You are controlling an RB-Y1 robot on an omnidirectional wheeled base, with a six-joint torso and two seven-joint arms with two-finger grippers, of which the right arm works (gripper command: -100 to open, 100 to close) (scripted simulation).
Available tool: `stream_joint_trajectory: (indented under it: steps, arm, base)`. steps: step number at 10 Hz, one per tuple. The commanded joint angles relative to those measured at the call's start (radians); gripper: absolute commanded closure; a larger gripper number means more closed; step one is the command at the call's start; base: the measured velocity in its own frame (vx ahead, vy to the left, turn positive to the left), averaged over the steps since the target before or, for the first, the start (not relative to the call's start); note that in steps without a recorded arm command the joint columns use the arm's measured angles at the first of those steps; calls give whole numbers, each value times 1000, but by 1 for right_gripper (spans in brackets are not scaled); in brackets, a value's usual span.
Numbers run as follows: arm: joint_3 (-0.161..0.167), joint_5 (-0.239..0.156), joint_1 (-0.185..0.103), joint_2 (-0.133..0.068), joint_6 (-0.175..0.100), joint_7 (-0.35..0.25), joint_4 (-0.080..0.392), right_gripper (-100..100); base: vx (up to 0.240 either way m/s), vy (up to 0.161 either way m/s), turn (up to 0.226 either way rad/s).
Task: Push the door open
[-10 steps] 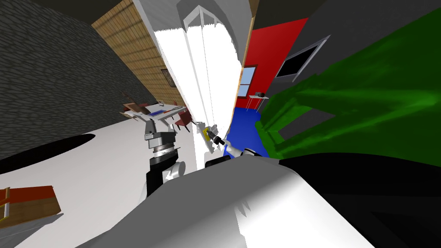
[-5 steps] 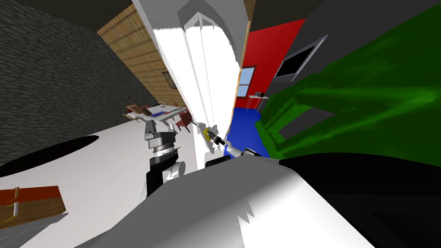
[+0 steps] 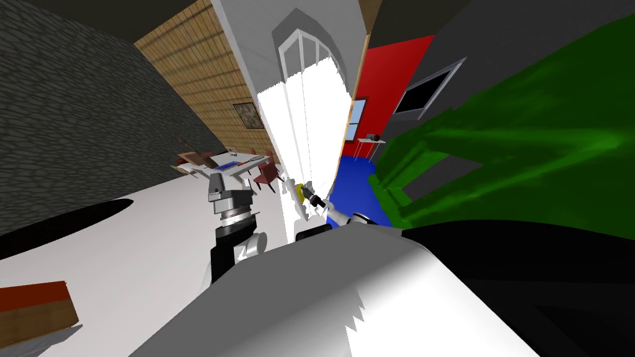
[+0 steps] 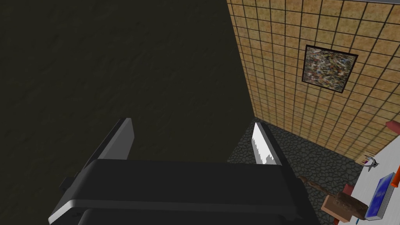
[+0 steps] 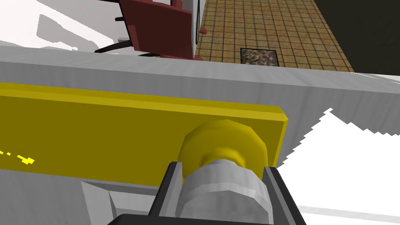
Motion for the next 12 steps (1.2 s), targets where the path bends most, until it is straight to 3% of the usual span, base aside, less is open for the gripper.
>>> stream_joint_trajectory:
  steps: [1, 5, 12]
  arm:
    - [-31, -3, -2, -15, 2, 7, -7, 100]
    - [-81, -6, -6, -20, 1, 20, 6, 100]
    - [-152, -10, -12, -18, 1, 39, 25, 100]
  base:
    - [141, 201, -43]
    - [125, 163, -51]
    - [82, 112, -51]
